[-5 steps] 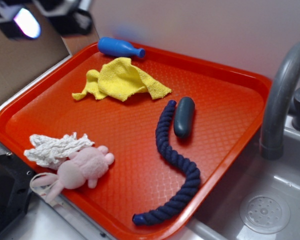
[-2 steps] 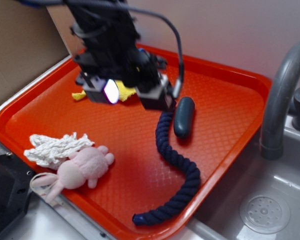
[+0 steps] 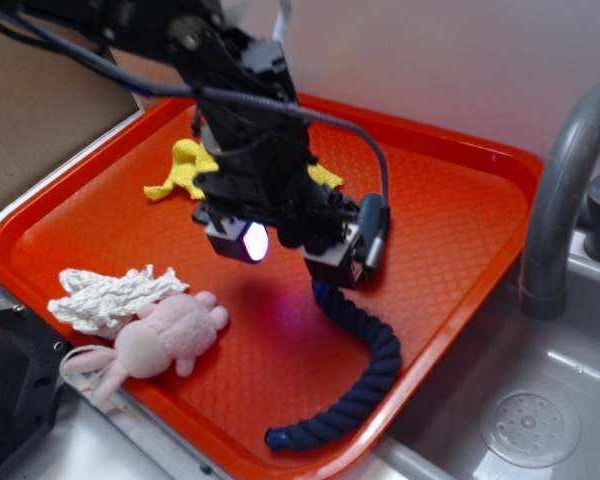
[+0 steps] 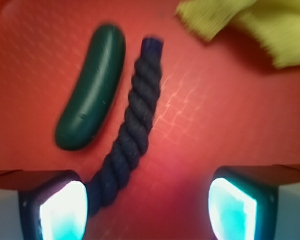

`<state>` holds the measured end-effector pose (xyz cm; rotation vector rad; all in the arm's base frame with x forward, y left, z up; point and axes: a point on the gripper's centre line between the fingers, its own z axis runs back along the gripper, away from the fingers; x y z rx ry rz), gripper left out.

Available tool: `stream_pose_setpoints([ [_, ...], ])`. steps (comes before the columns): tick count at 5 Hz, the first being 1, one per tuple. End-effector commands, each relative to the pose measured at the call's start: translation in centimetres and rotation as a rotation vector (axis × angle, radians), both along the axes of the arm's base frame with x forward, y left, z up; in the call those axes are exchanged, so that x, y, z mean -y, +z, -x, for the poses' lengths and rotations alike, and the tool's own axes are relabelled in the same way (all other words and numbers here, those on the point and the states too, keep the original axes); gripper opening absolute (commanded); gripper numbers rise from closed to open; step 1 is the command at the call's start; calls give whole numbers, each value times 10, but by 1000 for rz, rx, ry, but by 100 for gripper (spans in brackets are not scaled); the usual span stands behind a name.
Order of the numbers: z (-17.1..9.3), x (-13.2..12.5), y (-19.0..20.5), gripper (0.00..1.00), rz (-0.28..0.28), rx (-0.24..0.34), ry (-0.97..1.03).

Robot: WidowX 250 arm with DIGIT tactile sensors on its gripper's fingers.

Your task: Grab the blue rope.

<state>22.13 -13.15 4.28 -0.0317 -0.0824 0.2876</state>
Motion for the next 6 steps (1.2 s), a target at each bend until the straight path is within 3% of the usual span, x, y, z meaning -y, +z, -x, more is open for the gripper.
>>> stream_pose_setpoints([
  [1,-9,-1,-23,100,79,-41,1],
  [3,-10,0,-34,100,94,-75,-12],
  [4,-9,-2,-35,0,85,-69,-4],
  [6,-10,-8,-32,0,43,-55,-4],
])
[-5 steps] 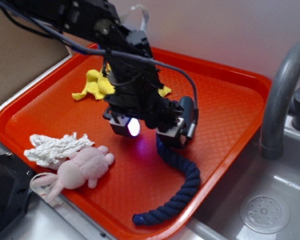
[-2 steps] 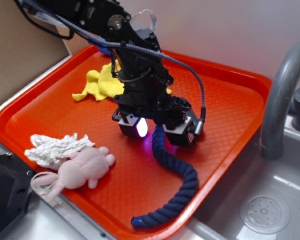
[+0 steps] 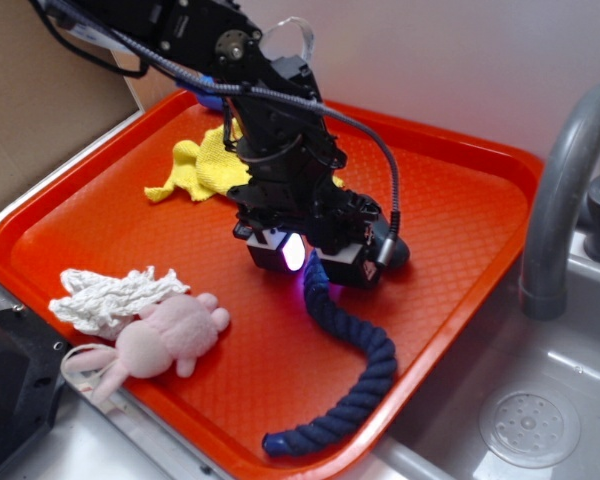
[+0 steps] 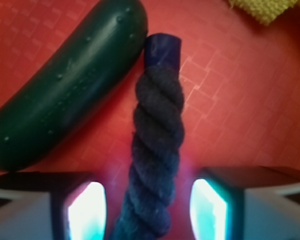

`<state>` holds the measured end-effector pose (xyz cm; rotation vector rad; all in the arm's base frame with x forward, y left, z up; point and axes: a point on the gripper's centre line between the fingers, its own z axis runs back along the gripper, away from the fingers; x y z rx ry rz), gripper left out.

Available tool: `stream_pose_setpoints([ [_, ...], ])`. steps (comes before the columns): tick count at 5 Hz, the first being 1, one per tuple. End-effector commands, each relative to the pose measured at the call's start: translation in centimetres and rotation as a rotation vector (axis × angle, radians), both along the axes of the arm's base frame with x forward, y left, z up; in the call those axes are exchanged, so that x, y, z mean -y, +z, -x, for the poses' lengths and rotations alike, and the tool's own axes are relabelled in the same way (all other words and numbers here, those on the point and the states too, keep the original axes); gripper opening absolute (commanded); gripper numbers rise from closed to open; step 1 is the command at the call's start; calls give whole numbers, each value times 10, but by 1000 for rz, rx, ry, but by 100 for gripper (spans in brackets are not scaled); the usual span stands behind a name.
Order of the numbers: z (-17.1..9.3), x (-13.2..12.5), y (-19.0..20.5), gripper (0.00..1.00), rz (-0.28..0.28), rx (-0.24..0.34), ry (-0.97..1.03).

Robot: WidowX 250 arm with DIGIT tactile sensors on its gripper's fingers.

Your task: Grab the blue rope.

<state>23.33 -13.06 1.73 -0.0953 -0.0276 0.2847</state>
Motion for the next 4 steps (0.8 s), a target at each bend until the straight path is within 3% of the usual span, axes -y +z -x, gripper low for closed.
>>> stream_pose_setpoints([
  [1,-1,-12,6,0,-39,-37,-30],
  [2,-9,-22,37,0,-63,-53,-3],
  [3,-15,-35,86,0,-28,-116,25],
  [4,-16,-49,136,0,-30,-116,16],
])
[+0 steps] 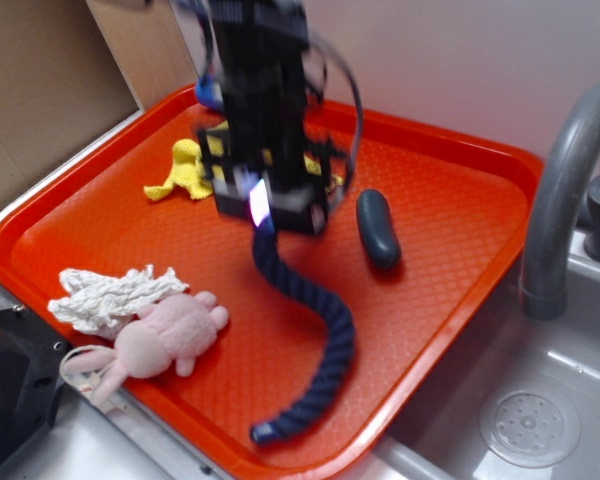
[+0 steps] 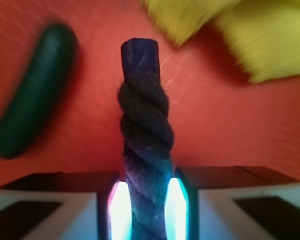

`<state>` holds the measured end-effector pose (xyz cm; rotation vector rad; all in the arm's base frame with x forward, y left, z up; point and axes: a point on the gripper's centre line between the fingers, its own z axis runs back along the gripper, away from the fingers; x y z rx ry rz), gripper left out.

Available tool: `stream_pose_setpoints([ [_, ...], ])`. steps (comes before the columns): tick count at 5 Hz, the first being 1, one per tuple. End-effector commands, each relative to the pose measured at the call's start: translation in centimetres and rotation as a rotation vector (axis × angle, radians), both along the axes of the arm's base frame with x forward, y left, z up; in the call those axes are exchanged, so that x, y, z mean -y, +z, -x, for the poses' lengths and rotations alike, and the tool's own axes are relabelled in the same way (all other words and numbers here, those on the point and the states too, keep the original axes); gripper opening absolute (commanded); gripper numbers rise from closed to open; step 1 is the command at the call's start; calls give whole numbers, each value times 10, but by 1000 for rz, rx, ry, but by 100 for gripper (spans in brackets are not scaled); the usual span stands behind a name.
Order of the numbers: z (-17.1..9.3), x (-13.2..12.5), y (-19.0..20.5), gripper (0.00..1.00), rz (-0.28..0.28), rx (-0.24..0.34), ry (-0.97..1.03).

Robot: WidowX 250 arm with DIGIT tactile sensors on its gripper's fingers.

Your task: Grab the blue rope.

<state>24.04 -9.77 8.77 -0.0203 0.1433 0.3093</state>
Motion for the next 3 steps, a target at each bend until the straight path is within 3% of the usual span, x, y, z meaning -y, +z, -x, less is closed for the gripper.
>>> stream_pose_setpoints([
  [1,-7,-24,114,0,45,87,-46],
  [2,-8,-31,149,0,113,123,-149],
  [3,-5,-34,163,0,141,202,-198],
])
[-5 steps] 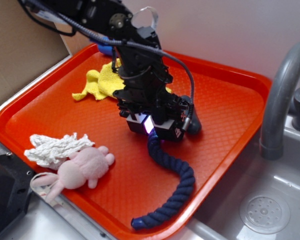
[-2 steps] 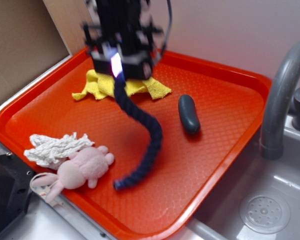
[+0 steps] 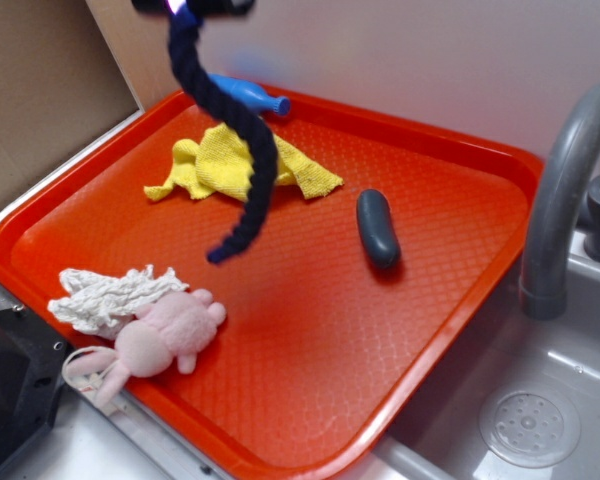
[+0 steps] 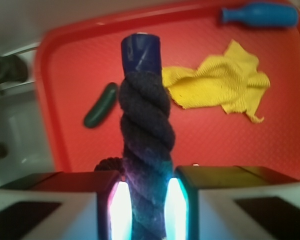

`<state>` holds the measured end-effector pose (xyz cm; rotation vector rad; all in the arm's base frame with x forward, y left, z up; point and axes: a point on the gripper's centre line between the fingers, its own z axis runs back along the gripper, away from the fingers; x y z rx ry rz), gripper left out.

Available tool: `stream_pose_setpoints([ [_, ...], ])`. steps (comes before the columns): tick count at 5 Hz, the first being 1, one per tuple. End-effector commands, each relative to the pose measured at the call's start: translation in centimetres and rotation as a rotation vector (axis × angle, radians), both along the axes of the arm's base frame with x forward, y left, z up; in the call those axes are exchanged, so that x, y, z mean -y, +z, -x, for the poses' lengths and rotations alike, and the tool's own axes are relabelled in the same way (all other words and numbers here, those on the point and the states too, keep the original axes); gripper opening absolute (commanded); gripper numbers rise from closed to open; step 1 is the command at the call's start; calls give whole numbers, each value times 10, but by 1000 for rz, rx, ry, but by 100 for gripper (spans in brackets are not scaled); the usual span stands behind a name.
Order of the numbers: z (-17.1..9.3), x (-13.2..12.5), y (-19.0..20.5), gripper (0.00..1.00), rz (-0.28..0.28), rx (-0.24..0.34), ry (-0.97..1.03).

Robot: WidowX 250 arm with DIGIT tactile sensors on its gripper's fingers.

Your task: Grab the blue rope.

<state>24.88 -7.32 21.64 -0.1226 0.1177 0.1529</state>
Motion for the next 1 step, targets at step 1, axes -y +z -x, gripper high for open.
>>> stream_pose_setpoints([
  [1,6,-10,37,0,95,146,-104],
])
